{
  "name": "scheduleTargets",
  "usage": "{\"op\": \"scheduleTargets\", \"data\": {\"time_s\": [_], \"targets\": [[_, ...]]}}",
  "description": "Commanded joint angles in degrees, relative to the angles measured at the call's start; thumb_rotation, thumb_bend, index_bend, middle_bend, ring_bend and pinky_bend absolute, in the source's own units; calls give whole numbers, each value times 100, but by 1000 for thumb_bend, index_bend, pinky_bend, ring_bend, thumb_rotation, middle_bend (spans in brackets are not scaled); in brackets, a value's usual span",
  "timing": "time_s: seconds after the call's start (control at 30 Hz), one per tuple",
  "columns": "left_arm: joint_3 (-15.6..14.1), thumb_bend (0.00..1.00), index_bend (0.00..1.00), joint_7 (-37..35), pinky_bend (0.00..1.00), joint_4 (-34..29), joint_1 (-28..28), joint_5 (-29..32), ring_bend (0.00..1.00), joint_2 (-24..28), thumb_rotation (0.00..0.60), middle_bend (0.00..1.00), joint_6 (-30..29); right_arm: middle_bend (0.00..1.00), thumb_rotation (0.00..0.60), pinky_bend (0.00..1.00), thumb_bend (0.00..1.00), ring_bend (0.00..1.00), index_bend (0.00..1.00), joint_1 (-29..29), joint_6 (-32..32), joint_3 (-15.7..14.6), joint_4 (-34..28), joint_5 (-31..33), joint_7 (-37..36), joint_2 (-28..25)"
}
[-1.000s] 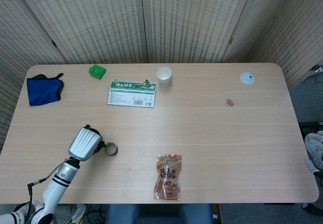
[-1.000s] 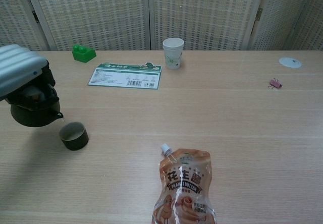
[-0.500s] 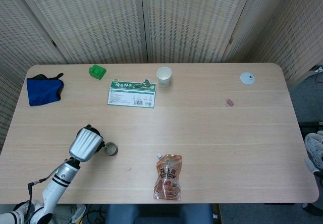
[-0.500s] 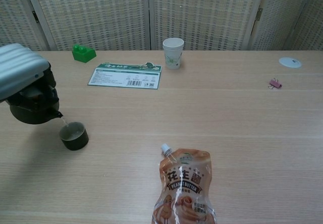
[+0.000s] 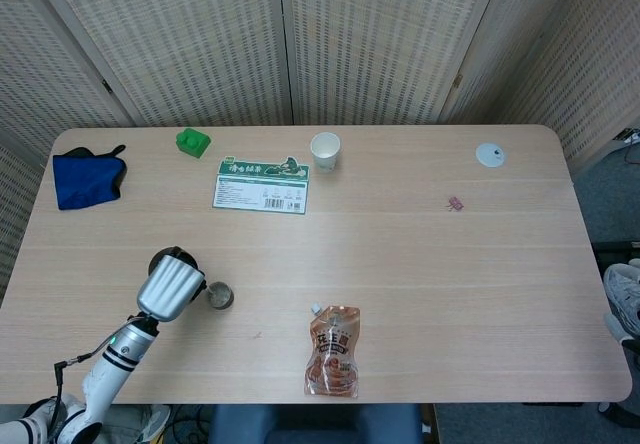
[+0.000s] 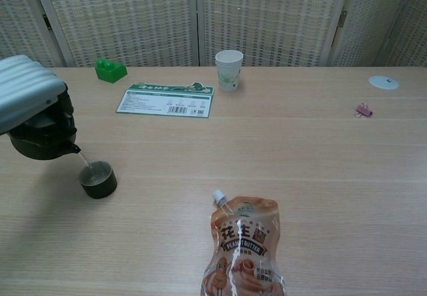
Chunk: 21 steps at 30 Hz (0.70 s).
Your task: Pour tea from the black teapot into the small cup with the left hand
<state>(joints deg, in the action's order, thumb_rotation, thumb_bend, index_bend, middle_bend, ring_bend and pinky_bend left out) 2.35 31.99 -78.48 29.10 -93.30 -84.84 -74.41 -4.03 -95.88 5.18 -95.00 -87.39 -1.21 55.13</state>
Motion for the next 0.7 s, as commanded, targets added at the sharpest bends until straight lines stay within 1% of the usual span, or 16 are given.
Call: {"op": "scheduleTargets", "data": {"time_s": [0.03,0.4,0.7], "targets": [[-5,427,1000,15,574,17,0,-16,1000,10,572,1000,-2,261,600,251,186,215,297,-2,-3,0,4,0,-3,1],[-24,427,1000,85,574,92,12,-101,1000,57,576,1000,-9,261,600,251,186,215,297,-13,-18,0,14,0,-14,3],[-34,428,1000,110,574,137,19,-154,1000,71,595,1000,-15,261,600,251,186,215,297,-17,-27,2,19,-5,-18,4]]}}
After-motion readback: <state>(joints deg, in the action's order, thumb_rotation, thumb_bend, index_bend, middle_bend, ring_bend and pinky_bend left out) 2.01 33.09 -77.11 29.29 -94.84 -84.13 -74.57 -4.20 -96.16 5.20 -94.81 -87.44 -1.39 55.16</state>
